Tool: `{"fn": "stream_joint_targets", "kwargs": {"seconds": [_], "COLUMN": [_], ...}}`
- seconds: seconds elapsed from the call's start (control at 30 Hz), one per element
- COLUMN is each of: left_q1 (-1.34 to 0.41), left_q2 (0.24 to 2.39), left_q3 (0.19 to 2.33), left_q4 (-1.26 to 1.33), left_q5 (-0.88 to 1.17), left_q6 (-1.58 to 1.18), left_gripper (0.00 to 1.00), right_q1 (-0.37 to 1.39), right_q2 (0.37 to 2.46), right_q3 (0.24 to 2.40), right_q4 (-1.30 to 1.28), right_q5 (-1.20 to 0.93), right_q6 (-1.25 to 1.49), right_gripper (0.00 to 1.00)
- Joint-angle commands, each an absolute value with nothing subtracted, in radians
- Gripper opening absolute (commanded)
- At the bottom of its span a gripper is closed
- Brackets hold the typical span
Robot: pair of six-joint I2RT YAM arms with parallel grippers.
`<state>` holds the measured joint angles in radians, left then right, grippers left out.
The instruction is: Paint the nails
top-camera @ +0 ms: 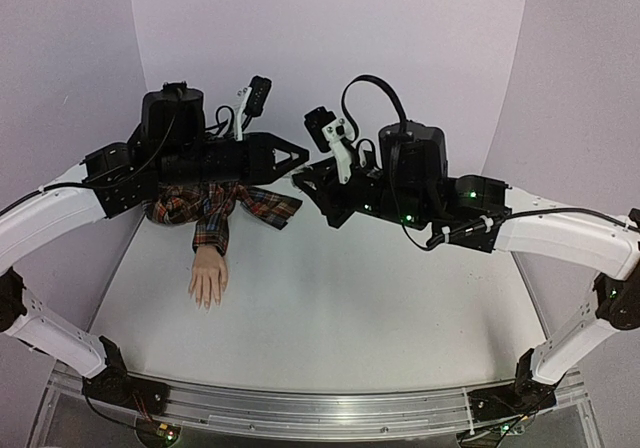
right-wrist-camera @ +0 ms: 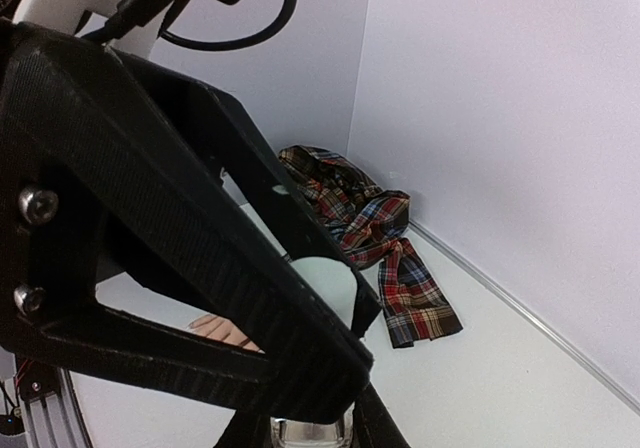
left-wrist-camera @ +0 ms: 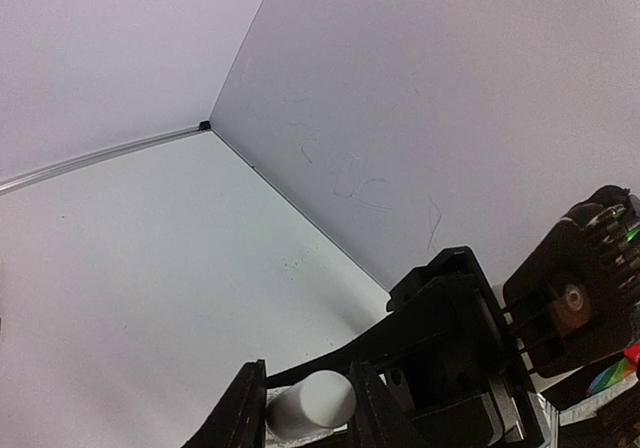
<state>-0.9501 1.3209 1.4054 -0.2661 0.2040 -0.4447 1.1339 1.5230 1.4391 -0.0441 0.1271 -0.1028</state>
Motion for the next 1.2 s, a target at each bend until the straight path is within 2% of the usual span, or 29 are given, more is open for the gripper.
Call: {"fn": "stream_joint_targets", "kwargs": {"seconds": [0.0,0.1,0.17,0.33,0.4,0.47,0.53,0.6,0.8,0.83,0.87,0.93,1.07,1.17], "left_q1": [-0.957,-0.958,-0.958,-0.958,-0.957,-0.958,-0.957,-0.957,-0.956,-0.957,-0.957,-0.956,-0.957,-0.956], "left_q2": [1.309,1.311,1.314,1.337,1.342,1.330,1.316,1.306,1.265,1.258,1.245,1.204,1.138,1.156], "left_q3": [1.451,1.452,1.447,1.460,1.443,1.399,1.363,1.358,1.375,1.389,1.400,1.394,1.369,1.410], "left_q4": [-0.291,-0.285,-0.262,-0.219,-0.141,0.001,0.130,0.145,-0.025,-0.093,-0.143,-0.212,-0.280,-0.365], "left_q5": [0.202,0.261,0.378,0.807,1.025,1.175,1.250,1.254,1.161,1.114,1.056,0.919,0.632,0.440], "left_q6": [-0.424,-0.404,-0.373,-0.311,-0.316,-0.376,-0.437,-0.445,-0.369,-0.344,-0.321,-0.296,-0.316,-0.356], "left_gripper": [0.12,0.04,0.00,0.00,0.00,0.00,0.00,0.00,0.01,0.10,0.25,0.48,0.70,0.76], "right_q1": [1.140,1.140,1.134,1.067,1.065,1.065,1.065,1.065,1.049,1.048,1.048,1.048,1.051,1.055], "right_q2": [1.528,1.520,1.499,1.482,1.509,1.549,1.576,1.573,1.491,1.470,1.449,1.404,1.342,1.324], "right_q3": [1.499,1.494,1.484,1.495,1.512,1.555,1.578,1.563,1.451,1.422,1.393,1.330,1.237,1.202], "right_q4": [0.007,0.006,0.011,0.032,0.085,0.110,0.119,0.138,0.137,0.136,0.135,0.132,0.110,0.106], "right_q5": [0.138,0.108,0.016,-0.746,-0.978,-1.114,-1.179,-1.175,-1.007,-0.954,-0.896,-0.759,-0.489,-0.350], "right_q6": [-0.101,-0.102,-0.093,-0.046,0.021,0.100,0.133,0.139,0.065,0.040,0.018,-0.047,-0.099,-0.120], "right_gripper": [0.00,0.00,0.00,0.00,0.00,0.00,0.00,0.00,0.00,0.00,0.00,0.00,0.00,0.00]}}
